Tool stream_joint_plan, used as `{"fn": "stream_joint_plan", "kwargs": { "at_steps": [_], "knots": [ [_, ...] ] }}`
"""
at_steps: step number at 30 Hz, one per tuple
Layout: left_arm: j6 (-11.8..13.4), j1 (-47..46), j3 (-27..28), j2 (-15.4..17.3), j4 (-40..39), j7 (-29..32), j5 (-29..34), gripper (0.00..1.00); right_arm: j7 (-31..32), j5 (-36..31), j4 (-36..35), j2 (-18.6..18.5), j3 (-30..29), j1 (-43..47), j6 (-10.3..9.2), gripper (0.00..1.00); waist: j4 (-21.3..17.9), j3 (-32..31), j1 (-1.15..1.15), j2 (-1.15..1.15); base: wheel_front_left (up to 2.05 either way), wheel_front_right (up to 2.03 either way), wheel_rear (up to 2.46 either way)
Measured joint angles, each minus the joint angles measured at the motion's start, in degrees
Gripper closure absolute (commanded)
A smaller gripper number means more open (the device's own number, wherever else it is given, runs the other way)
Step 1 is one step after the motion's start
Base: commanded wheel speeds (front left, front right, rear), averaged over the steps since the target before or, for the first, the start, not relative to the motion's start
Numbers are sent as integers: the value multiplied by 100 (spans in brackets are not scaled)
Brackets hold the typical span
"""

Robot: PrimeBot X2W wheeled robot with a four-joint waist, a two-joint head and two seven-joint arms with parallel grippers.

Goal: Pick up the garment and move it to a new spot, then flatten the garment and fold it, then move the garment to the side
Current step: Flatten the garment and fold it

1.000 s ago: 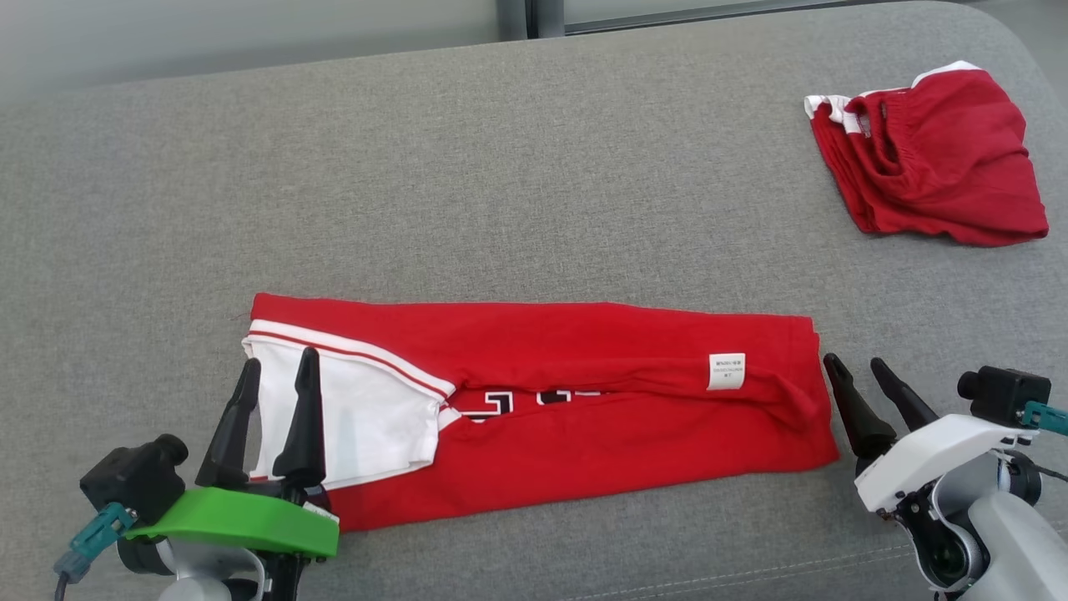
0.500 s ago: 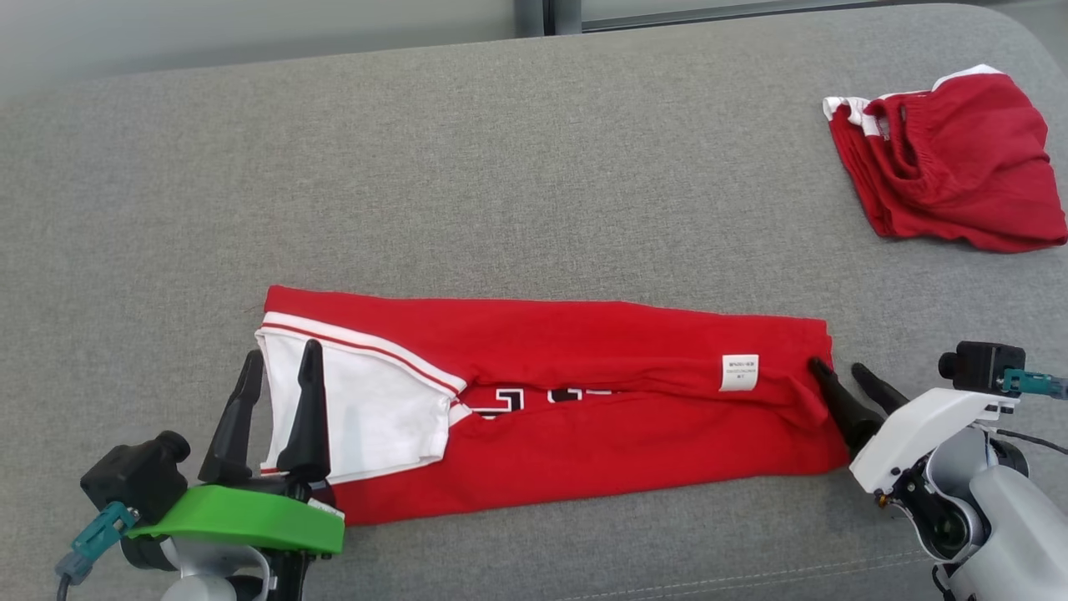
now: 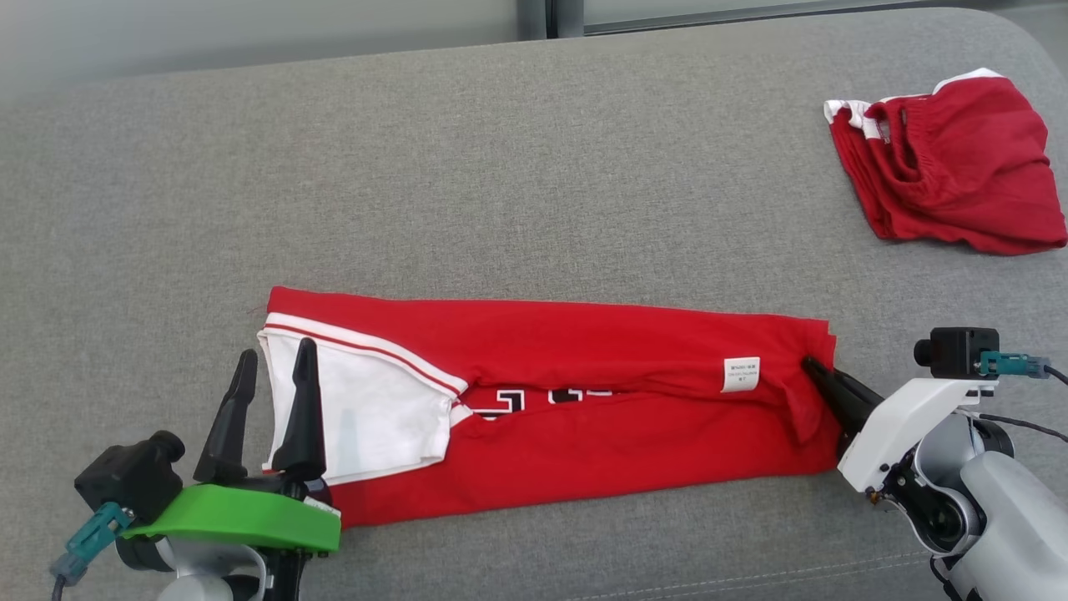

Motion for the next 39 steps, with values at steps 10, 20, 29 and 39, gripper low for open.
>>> {"fn": "stream_joint_plan", "kwargs": {
  "at_steps": [10,20,29,39],
  "knots": [
    [33,154,71,15,-8,-1,0,0,-161,134,-111,-247,79,-210,8,100,-151,-125,0,0,0,0,0],
    [79,193,77,54,-112,48,22,0,-278,130,49,-779,-214,-784,8,100,-386,-183,0,0,0,0,0],
    [83,193,64,60,-220,93,33,0,-272,124,412,-1190,-437,-943,8,100,-456,-150,0,0,0,0,0],
    [118,194,122,71,-290,93,33,0,-186,123,-179,-865,405,-1167,8,100,-663,-91,0,0,0,0,0]
  ]
}}
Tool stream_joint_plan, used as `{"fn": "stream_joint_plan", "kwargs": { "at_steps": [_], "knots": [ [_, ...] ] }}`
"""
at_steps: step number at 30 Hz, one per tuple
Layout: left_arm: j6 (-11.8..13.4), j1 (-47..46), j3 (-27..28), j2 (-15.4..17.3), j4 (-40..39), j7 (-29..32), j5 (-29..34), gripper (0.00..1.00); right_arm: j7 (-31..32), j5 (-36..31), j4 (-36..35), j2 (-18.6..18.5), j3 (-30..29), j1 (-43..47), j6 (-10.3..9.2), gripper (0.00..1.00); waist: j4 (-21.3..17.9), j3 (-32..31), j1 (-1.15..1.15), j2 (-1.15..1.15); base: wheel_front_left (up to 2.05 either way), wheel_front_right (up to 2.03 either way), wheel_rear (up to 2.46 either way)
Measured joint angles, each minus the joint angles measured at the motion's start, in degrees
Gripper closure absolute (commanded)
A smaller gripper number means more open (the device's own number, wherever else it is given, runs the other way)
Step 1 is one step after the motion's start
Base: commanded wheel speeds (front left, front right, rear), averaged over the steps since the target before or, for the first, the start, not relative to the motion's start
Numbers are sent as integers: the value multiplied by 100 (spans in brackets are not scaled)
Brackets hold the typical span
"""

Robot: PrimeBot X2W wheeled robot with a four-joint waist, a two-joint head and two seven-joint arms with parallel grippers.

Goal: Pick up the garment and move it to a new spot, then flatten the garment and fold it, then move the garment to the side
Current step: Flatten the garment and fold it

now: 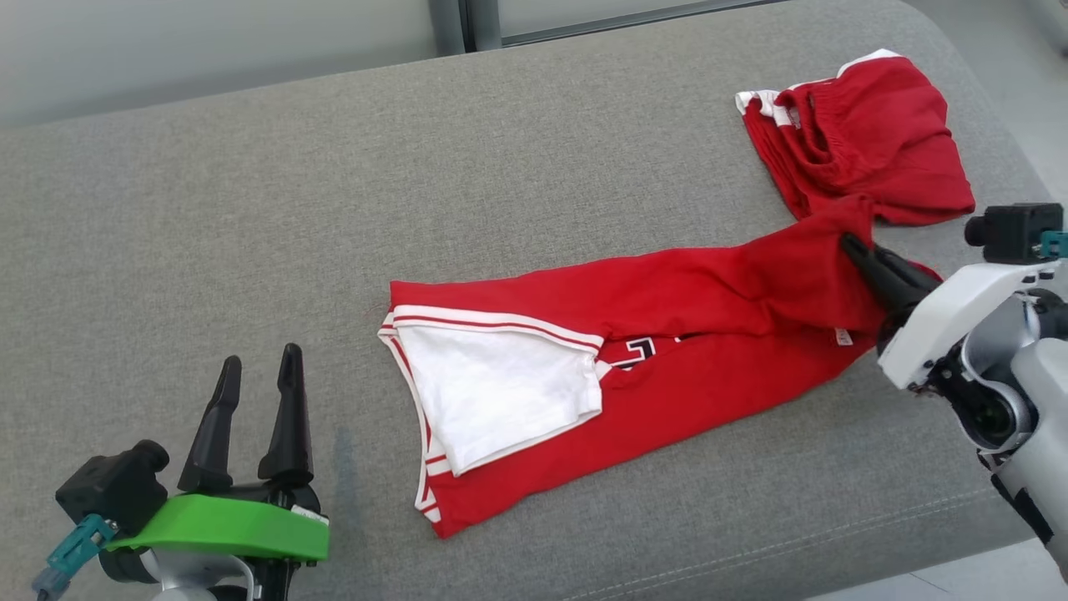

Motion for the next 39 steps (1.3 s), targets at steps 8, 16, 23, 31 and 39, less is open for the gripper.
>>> {"fn": "stream_joint_plan", "kwargs": {
  "at_steps": [8,16,23,31,39],
  "knots": [
    [11,-1,-9,0,-7,0,0,0,15,51,-634,225,597,-1,0,100,-170,-47,0,0,0,0,0],
    [10,-5,-78,-13,25,7,-1,0,69,274,-1107,478,1017,0,0,100,-185,-146,0,0,0,0,0],
    [8,-10,-104,-54,75,7,-23,0,162,252,-1189,811,1273,-194,-1,100,-22,-196,0,0,0,0,0],
    [-43,-16,-263,-149,168,1,-52,0,70,129,-565,1719,1397,-382,-283,100,375,-258,0,0,0,0,0],
    [-92,-22,-377,-162,247,1,-52,0,27,13,194,2129,1519,-385,-545,100,748,-277,0,0,0,0,0]
  ]
}}
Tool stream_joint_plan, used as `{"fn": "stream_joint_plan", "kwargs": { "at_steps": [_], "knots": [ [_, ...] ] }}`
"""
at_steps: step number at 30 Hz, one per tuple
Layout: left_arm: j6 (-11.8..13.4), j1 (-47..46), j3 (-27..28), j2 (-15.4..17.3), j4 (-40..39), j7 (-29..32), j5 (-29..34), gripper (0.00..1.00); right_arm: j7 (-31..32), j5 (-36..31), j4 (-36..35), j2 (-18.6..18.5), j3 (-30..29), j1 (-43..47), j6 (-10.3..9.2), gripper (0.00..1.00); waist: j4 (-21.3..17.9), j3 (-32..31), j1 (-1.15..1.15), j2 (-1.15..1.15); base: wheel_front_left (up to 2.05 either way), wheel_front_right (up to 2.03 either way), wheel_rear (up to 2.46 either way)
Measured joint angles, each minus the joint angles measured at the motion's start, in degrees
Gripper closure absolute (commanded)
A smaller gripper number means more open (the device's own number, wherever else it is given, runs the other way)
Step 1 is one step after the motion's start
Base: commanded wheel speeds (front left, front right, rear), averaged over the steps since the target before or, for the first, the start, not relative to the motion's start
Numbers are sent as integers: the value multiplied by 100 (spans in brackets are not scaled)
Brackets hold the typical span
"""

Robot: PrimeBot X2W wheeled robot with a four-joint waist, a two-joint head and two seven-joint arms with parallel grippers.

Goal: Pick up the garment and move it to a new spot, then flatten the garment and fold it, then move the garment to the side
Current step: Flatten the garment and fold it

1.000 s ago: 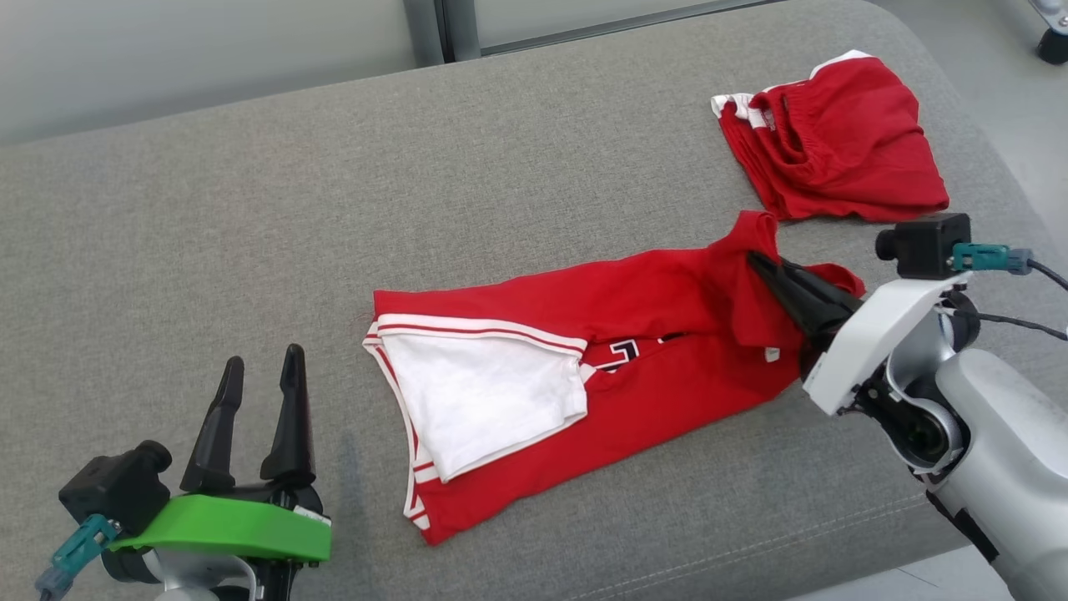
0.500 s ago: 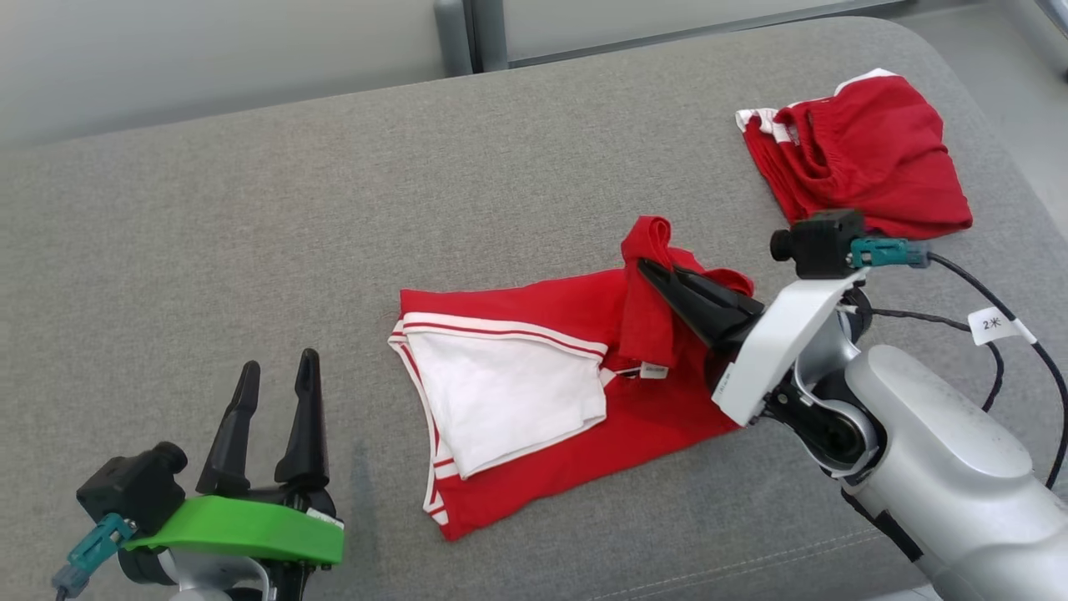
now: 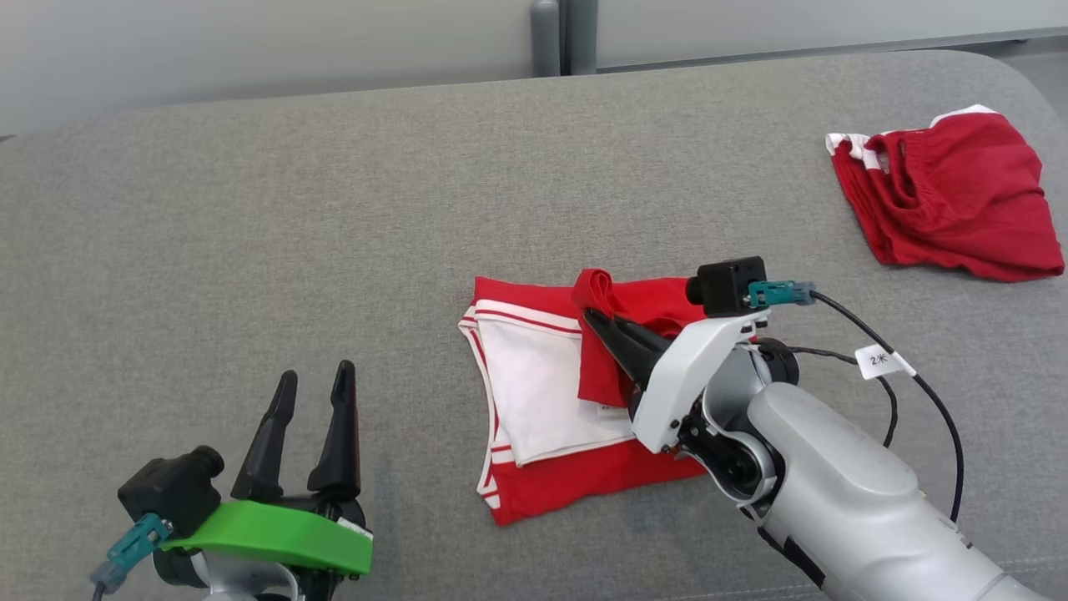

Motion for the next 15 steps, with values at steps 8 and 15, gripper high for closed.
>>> {"fn": "stream_joint_plan", "kwargs": {
  "at_steps": [8,15],
  "knots": [
    [-9,-5,-71,-30,66,-2,-27,0,22,-67,589,194,156,-199,-86,100,336,1,0,0,0,0,0],
    [-51,-7,-85,-42,167,-14,-53,0,89,-121,1031,222,272,-337,-136,53,537,2,0,0,0,0,0]
  ]
}}
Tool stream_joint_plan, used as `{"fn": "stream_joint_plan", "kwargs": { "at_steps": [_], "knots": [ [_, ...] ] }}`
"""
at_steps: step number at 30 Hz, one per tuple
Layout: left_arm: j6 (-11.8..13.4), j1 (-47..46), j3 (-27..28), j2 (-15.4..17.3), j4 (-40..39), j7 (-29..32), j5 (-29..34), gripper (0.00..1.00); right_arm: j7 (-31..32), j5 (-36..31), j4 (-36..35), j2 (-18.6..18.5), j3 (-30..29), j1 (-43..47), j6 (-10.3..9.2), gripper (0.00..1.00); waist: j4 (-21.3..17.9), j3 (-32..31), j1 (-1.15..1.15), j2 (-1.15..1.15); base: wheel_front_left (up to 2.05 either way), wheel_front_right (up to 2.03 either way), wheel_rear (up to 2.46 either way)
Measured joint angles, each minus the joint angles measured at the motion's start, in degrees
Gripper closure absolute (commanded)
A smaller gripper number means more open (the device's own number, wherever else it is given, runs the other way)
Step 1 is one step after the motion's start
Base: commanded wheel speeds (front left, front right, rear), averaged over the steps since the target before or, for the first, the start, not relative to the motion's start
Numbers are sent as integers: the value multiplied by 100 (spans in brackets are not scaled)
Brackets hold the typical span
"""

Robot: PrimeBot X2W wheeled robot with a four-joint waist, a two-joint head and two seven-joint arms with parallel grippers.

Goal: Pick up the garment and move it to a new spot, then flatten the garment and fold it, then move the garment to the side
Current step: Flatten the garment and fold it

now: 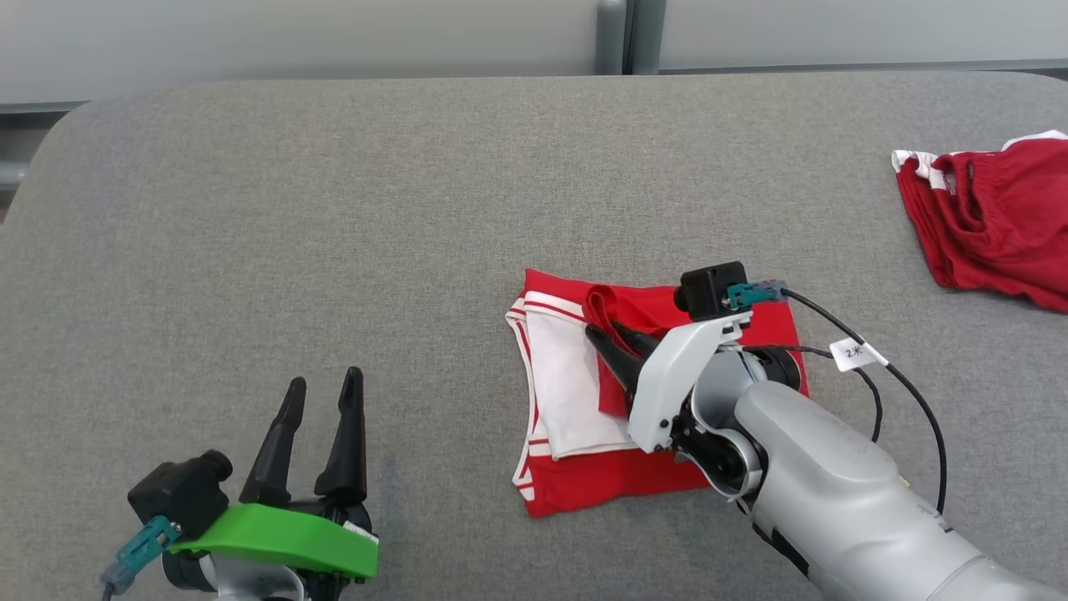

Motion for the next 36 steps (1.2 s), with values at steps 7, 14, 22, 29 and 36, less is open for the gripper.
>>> {"fn": "stream_joint_plan", "kwargs": {
  "at_steps": [7,14,22,29,36],
  "knots": [
    [0,0,16,-3,38,-47,-8,0,-40,20,178,120,41,-143,32,0,28,-26,0,0,0,0,0],
    [1,1,31,-4,80,-93,-8,0,-163,328,116,130,7,-282,266,0,-4,-83,0,0,0,0,0],
    [1,9,74,-1,143,-98,-8,0,-515,922,-608,130,-129,-471,474,0,-160,-214,0,0,0,0,0],
    [3,17,73,3,119,-98,-8,0,-1048,903,-726,63,-823,-1037,469,0,-335,-319,0,0,0,0,0],
    [11,24,59,10,14,-98,-7,0,-1111,486,-268,-1118,-873,-753,316,0,-449,-345,0,0,0,0,0]
  ]
}}
